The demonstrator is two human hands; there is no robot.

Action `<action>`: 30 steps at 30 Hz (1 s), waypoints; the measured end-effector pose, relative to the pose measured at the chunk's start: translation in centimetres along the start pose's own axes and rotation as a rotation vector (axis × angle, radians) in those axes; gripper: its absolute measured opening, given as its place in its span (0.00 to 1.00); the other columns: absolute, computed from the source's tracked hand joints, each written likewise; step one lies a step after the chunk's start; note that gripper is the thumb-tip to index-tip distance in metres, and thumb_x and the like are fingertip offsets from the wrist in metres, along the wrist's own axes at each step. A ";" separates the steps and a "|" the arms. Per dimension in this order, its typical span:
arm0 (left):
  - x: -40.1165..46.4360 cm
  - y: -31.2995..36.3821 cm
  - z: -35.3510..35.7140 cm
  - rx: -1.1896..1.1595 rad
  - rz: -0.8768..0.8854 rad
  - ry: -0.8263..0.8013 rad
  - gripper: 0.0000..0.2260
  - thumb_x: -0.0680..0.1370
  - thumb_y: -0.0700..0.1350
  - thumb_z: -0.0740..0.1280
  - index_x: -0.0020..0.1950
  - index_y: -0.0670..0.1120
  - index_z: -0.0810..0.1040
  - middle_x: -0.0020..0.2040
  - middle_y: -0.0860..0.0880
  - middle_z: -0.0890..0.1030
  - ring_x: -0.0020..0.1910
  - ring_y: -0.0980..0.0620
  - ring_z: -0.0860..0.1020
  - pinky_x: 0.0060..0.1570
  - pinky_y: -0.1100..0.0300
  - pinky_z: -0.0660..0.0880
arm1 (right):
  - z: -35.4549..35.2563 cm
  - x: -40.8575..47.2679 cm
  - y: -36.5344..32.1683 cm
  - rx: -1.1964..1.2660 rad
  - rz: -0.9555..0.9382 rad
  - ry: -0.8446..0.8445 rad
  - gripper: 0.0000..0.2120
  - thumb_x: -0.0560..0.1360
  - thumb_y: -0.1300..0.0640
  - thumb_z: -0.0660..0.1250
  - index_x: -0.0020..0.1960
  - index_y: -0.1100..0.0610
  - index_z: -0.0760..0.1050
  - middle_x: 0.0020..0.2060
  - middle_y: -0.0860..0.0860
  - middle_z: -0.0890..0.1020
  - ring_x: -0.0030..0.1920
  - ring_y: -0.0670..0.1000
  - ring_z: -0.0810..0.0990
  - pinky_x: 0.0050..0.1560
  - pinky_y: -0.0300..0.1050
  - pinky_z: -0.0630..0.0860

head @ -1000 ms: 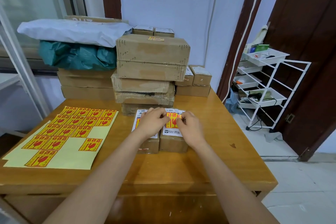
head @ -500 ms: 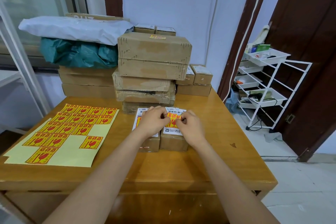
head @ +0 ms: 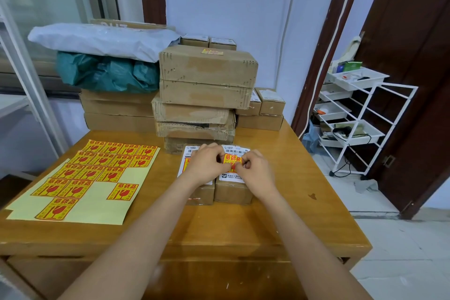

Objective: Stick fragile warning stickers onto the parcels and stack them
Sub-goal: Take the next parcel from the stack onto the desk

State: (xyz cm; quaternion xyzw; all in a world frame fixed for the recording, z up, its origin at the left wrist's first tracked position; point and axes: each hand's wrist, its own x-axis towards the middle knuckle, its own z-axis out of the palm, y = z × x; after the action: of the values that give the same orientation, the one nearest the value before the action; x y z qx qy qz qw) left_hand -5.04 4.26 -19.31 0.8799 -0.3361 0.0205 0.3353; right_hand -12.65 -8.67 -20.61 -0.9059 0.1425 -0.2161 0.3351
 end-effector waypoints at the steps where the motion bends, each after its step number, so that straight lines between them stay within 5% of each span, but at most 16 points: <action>1: 0.0 0.0 0.0 0.003 0.002 -0.001 0.08 0.72 0.47 0.69 0.39 0.47 0.72 0.41 0.54 0.70 0.46 0.51 0.67 0.45 0.57 0.60 | 0.0 0.0 0.0 0.000 -0.001 0.000 0.15 0.73 0.58 0.67 0.32 0.50 0.65 0.38 0.45 0.68 0.31 0.44 0.68 0.32 0.42 0.63; 7: 0.1 0.0 -0.1 0.010 0.004 -0.018 0.08 0.72 0.47 0.70 0.41 0.45 0.73 0.43 0.52 0.71 0.47 0.50 0.68 0.45 0.57 0.60 | 0.0 0.1 0.2 -0.019 -0.011 -0.028 0.14 0.73 0.56 0.68 0.34 0.51 0.65 0.38 0.44 0.66 0.33 0.43 0.67 0.32 0.40 0.62; 9: 0.1 0.0 -0.1 0.011 0.002 -0.024 0.09 0.72 0.47 0.70 0.42 0.45 0.73 0.43 0.52 0.71 0.47 0.50 0.68 0.45 0.56 0.61 | -0.2 0.2 0.1 -0.040 -0.004 -0.051 0.06 0.74 0.54 0.68 0.43 0.52 0.71 0.42 0.44 0.67 0.37 0.45 0.70 0.33 0.40 0.64; 13: 0.2 -0.1 0.0 -0.004 -0.003 -0.021 0.08 0.70 0.47 0.71 0.43 0.46 0.74 0.44 0.52 0.71 0.48 0.50 0.69 0.45 0.56 0.63 | -0.5 0.3 0.0 -0.063 0.006 -0.075 0.13 0.74 0.53 0.67 0.58 0.55 0.74 0.49 0.45 0.69 0.44 0.46 0.72 0.41 0.41 0.67; 30: 0.3 -0.1 0.4 -0.069 -0.017 0.066 0.05 0.75 0.43 0.69 0.44 0.45 0.74 0.47 0.49 0.71 0.45 0.50 0.73 0.47 0.56 0.72 | -0.5 1.5 -0.3 -0.149 0.013 -0.073 0.07 0.77 0.54 0.64 0.51 0.56 0.76 0.55 0.51 0.76 0.45 0.52 0.78 0.41 0.43 0.70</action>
State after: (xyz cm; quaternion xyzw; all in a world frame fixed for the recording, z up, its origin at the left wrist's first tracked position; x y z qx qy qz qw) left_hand -4.81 3.91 -19.57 0.8695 -0.3177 0.0352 0.3766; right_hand -11.53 -9.35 -19.62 -0.9347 0.1519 -0.1697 0.2729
